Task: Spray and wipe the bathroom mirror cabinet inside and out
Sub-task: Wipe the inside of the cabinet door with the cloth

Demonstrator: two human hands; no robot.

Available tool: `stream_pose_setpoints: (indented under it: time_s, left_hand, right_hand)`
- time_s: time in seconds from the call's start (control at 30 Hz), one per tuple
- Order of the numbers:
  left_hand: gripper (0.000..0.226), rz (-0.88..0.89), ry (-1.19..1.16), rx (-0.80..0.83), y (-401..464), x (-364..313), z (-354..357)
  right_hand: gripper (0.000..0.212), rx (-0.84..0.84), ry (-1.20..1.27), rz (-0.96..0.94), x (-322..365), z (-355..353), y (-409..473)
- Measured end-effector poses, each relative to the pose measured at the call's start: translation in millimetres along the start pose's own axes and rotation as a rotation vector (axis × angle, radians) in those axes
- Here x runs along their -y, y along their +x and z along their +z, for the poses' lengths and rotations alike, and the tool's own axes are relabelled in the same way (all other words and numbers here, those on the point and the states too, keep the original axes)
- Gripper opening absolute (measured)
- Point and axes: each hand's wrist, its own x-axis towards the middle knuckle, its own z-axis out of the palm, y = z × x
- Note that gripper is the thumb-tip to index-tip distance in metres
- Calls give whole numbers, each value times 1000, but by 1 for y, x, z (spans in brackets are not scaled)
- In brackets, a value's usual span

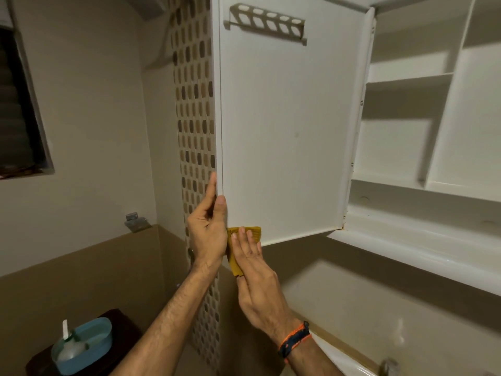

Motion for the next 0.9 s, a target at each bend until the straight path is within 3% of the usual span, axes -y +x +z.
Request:
stream_pose_setpoints:
  time_s: [0.13, 0.23, 0.5, 0.57, 0.63, 0.9]
  left_hand:
    - [44, -68, 55, 24, 0, -14, -3]
    - [46, -121, 105, 57, 0, -32, -8]
    - [52, -274, 328, 137, 5, -75, -22]
    - [53, -283, 344, 128, 7, -83, -23]
    - [53, -287, 334, 126, 13, -89, -25]
    - [50, -238, 221, 181, 60, -94, -26]
  right_hand:
    - [73, 24, 117, 40, 6, -13, -2]
    - [63, -27, 362, 144, 16, -28, -2]
    - [27, -399, 1544, 740, 42, -67, 13]
    - [21, -442, 1706, 797, 49, -80, 16]
    - [19, -452, 1739, 793, 57, -93, 23]
    - [36, -496, 1500, 646, 86, -117, 79]
